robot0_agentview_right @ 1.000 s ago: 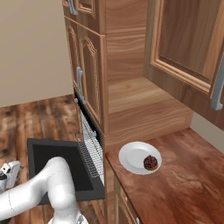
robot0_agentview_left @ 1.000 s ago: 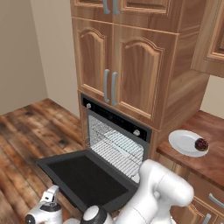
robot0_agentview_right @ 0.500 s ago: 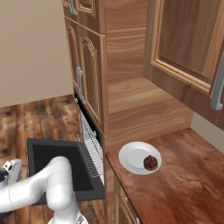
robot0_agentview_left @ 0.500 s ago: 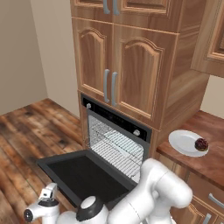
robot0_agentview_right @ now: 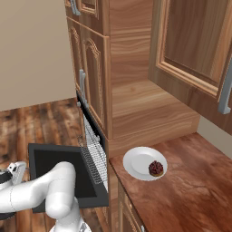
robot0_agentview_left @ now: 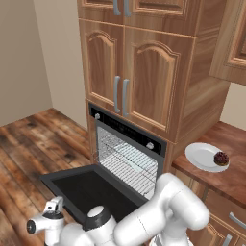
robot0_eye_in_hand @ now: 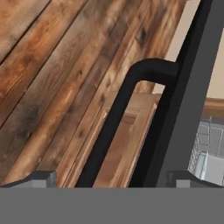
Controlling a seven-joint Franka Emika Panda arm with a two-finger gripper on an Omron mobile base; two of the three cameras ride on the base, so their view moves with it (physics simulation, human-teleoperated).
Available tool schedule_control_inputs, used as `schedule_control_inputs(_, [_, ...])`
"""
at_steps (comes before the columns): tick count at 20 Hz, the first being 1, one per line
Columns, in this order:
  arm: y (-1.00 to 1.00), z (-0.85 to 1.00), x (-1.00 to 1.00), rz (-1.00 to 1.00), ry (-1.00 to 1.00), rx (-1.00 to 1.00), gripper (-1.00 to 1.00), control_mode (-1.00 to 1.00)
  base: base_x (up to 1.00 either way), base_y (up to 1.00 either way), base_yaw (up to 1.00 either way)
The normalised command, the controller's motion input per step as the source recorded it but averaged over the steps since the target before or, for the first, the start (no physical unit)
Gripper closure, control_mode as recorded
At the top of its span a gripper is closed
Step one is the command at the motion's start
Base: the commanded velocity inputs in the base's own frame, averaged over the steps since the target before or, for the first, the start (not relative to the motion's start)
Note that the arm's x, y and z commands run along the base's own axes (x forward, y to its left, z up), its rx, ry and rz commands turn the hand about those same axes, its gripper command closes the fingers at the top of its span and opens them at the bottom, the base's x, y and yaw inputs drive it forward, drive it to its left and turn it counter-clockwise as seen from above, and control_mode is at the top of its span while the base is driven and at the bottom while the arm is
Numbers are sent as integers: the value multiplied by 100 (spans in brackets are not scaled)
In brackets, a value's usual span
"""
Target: Take the baked cake out of the oven and place it on the plate for cooling. Then close the oven door.
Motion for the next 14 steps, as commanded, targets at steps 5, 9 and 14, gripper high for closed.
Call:
schedule_control_inputs(5, [39,-97,-7,-12,-7,-27,-100,-100,0,0,0])
schedule_control_inputs(9, [41,-100,-16,-11,-5,-28,-100,-100,0,0,0])
schedule_control_inputs(14, [50,-100,-35,-8,-5,-30,-100,-100,0,0,0])
